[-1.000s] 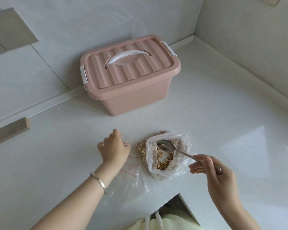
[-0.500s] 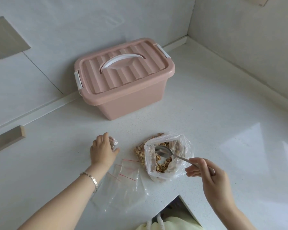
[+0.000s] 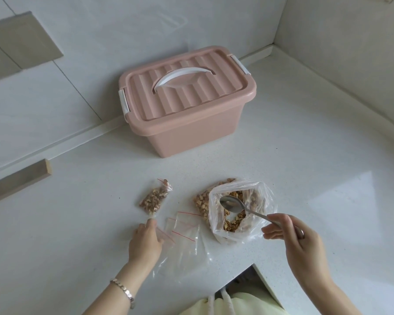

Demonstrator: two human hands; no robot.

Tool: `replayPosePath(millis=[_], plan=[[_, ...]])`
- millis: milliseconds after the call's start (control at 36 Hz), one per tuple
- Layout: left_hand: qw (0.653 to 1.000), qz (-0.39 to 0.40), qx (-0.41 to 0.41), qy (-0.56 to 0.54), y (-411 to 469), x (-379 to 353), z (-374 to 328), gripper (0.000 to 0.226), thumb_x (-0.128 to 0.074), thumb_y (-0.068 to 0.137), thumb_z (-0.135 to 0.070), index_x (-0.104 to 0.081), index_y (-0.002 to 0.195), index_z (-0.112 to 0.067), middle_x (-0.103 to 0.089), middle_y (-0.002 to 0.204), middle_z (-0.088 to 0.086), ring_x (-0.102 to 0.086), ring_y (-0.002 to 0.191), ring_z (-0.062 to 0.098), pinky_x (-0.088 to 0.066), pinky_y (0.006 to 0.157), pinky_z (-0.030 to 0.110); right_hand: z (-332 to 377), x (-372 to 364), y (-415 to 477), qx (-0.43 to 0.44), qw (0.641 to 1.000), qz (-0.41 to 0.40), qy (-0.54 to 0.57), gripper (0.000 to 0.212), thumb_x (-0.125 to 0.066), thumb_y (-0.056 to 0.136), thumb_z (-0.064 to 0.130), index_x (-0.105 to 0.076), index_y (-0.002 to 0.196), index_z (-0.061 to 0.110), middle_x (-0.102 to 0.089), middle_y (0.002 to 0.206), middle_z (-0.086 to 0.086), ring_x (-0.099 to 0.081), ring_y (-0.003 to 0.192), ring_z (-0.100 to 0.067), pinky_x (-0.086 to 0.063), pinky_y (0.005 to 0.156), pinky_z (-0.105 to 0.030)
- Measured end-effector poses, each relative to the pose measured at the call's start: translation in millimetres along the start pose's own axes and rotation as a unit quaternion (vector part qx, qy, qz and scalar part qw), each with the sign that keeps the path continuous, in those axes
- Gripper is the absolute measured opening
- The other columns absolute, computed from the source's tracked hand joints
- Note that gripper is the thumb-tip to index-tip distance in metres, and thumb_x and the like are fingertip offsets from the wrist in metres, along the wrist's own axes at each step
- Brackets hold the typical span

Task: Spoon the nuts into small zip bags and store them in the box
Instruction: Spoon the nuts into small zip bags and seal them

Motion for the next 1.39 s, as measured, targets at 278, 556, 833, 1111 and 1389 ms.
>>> replayPosePath(millis=[278,556,833,1111,1389], plan=[[0.989,0.011,0.034,-0.144,3.4,1.8,9.8,0.022,-0.064,0.079,-0.008,-0.050,0.093,-0.016,-0.052,0.071,-0.006,-0.053,0.078,0.019,-0.035,0.068,0.022,8.9,2.7,-0.5,0.033,0.999,-0.011,-0.017,0.031,-0.045,0.091,0.043,-0.069,0.074,0.031,-0.067,0.067,-0.004,-0.062,0.057,-0.014,-0.051,0.059,-0.023],[0.902,-0.032,-0.017,-0.429,-19.7,56.3,-26.0,0.026,-0.068,0.078,0.001,-0.055,0.082,-0.021,-0.062,0.076,0.000,-0.055,0.068,0.014,-0.040,0.062,0.019,39.7,8.1,14.4,0.179,0.980,-0.059,-0.066,0.038,-0.029,0.090,0.042,-0.054,0.063,0.029,-0.049,0.078,0.013,-0.046,0.074,0.000,-0.033,0.065,-0.008],[0.844,0.050,-0.194,-0.498,-69.5,92.1,-113.9,0.028,-0.065,0.079,0.003,-0.056,0.087,-0.023,-0.066,0.062,-0.011,-0.053,0.058,-0.001,-0.039,0.061,0.010,77.6,-28.1,21.7,0.142,0.978,0.111,-0.102,0.030,-0.038,0.085,0.046,-0.065,0.083,0.033,-0.062,0.071,0.023,-0.059,0.077,0.008,-0.043,0.064,-0.008],[0.875,-0.095,-0.250,-0.404,-87.7,88.5,-142.4,0.041,-0.070,0.078,-0.005,-0.050,0.093,-0.037,-0.061,0.088,-0.016,-0.053,0.089,-0.002,-0.035,0.081,0.003,60.1,-30.0,20.3,0.043,0.992,0.104,-0.054,0.012,-0.074,0.075,0.025,-0.071,0.065,0.020,-0.045,0.048,0.012,-0.034,0.046,-0.005,-0.029,0.048,-0.014],[0.825,0.112,-0.107,-0.543,-102.9,51.1,-154.3,0.014,-0.066,0.083,-0.018,-0.066,0.072,-0.008,-0.069,0.066,-0.001,-0.062,0.065,0.004,-0.045,0.054,0.012,51.6,-32.1,4.1,0.101,0.990,0.054,-0.085,0.016,-0.074,0.075,0.010,-0.072,0.069,0.025,-0.061,0.073,0.010,-0.053,0.062,0.007,-0.036,0.052,-0.006]])
Point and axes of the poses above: each hand's wrist, its own y-axis towards the middle knuckle, its own x-axis out of the back of the hand, z = x × y, the point moved 4 cm from there along y, towards the middle knuckle
